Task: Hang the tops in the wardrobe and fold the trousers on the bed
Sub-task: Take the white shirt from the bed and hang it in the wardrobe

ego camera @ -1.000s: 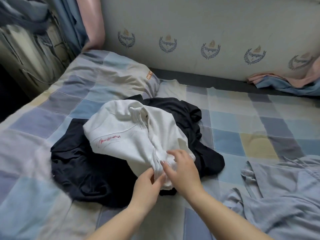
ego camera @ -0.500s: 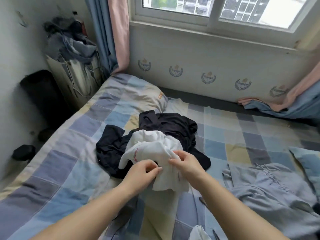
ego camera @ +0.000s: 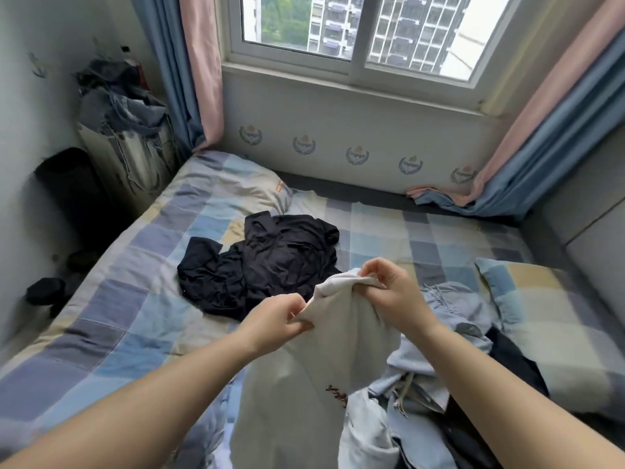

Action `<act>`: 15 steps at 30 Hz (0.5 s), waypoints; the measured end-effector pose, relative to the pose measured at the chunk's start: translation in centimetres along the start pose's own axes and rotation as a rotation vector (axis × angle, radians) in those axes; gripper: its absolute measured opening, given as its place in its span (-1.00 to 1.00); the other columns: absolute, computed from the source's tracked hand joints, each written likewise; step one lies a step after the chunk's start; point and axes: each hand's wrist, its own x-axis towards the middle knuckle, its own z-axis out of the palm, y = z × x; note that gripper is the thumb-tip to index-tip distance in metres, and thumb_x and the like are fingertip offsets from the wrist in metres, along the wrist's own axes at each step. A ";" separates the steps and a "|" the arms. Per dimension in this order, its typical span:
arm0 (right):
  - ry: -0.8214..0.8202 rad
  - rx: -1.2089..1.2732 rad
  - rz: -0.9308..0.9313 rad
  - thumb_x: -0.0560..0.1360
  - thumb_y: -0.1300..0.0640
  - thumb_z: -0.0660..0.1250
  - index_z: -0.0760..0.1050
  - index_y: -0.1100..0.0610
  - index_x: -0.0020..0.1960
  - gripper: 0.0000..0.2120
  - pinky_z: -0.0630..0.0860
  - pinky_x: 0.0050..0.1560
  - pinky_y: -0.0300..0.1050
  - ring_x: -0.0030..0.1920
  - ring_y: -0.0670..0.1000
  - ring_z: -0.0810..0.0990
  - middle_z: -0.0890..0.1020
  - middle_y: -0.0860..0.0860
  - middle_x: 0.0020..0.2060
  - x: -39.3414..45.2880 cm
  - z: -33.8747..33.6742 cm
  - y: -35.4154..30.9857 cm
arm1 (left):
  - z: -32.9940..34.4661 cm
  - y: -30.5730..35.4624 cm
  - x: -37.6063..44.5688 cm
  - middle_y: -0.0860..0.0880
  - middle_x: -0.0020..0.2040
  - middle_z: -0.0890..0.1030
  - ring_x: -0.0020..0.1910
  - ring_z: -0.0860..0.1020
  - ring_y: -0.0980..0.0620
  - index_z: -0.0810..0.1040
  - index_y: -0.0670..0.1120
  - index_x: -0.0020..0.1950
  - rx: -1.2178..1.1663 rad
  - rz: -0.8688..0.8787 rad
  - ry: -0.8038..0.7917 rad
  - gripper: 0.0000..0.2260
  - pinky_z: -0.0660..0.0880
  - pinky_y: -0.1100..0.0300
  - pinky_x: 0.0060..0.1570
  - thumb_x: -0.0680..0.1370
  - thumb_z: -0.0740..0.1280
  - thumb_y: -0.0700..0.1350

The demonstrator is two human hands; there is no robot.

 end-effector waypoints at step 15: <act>0.680 -0.265 0.066 0.53 0.02 0.33 0.53 -0.02 -0.16 -0.89 0.41 -0.25 -0.23 -0.32 -0.18 0.49 0.56 -0.15 -0.35 -13.2 -11.7 -10.3 | -4.4 7.6 -2.3 0.16 -0.36 0.46 -0.36 0.41 0.17 0.35 0.11 -0.24 0.007 0.509 -0.008 -0.78 0.34 0.30 -0.33 0.54 0.35 0.02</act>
